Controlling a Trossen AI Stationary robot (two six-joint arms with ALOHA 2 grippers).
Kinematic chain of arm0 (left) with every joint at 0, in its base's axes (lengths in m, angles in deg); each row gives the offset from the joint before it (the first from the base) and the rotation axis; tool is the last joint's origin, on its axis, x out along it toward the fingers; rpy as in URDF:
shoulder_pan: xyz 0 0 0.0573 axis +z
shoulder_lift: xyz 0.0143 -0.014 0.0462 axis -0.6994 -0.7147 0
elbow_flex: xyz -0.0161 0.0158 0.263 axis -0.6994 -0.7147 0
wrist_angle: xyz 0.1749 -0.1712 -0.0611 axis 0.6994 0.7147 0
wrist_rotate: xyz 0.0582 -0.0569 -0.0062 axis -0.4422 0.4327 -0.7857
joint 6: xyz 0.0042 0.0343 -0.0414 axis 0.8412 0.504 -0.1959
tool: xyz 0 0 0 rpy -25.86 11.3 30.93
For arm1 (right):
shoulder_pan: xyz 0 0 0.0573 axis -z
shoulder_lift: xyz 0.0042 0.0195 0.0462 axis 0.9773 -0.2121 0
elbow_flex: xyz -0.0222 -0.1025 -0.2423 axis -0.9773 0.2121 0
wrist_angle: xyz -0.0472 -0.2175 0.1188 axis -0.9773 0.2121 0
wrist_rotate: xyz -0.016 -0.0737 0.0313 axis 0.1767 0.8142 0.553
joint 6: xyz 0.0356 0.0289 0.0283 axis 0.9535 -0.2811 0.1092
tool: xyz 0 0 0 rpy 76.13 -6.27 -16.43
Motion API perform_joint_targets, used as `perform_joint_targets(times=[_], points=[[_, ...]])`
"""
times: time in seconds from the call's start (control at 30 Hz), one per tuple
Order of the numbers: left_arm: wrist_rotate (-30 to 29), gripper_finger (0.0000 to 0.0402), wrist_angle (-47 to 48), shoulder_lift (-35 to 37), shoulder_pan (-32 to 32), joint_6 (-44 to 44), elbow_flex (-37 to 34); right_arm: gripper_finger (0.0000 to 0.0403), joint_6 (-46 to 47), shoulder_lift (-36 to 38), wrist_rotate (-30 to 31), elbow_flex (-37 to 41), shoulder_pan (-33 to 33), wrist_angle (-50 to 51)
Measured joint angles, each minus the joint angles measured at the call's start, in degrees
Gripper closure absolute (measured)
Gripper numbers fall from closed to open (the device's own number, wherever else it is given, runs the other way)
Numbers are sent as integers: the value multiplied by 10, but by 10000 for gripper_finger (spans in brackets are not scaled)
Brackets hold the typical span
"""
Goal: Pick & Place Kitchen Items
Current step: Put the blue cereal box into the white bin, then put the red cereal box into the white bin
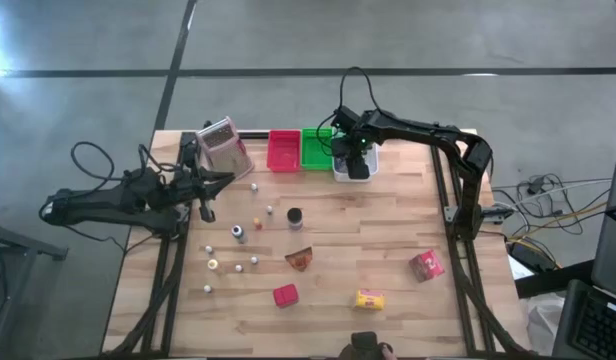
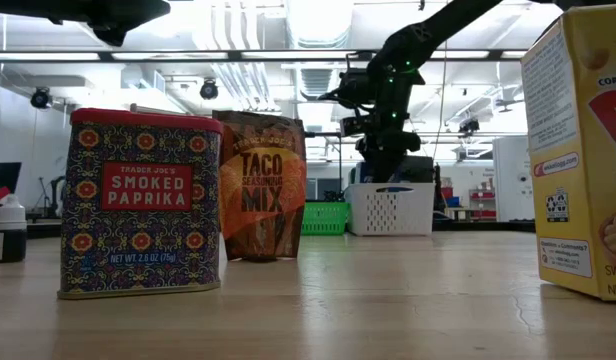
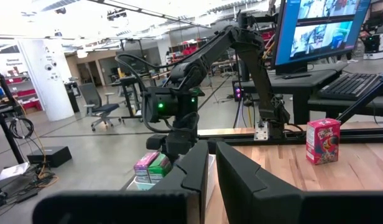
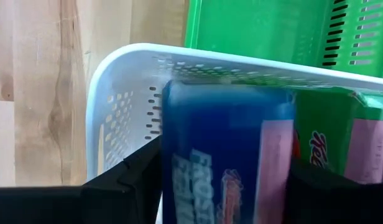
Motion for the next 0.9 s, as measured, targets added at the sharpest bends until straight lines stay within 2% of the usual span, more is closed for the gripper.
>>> perform_joint_targets(times=[0.4,0.9], points=[[0,362,0,0,0,0,0,177,-2,10,1,0,0,0],[0,362,0,0,0,0,0,206,11,109,21,0,-17,-5]])
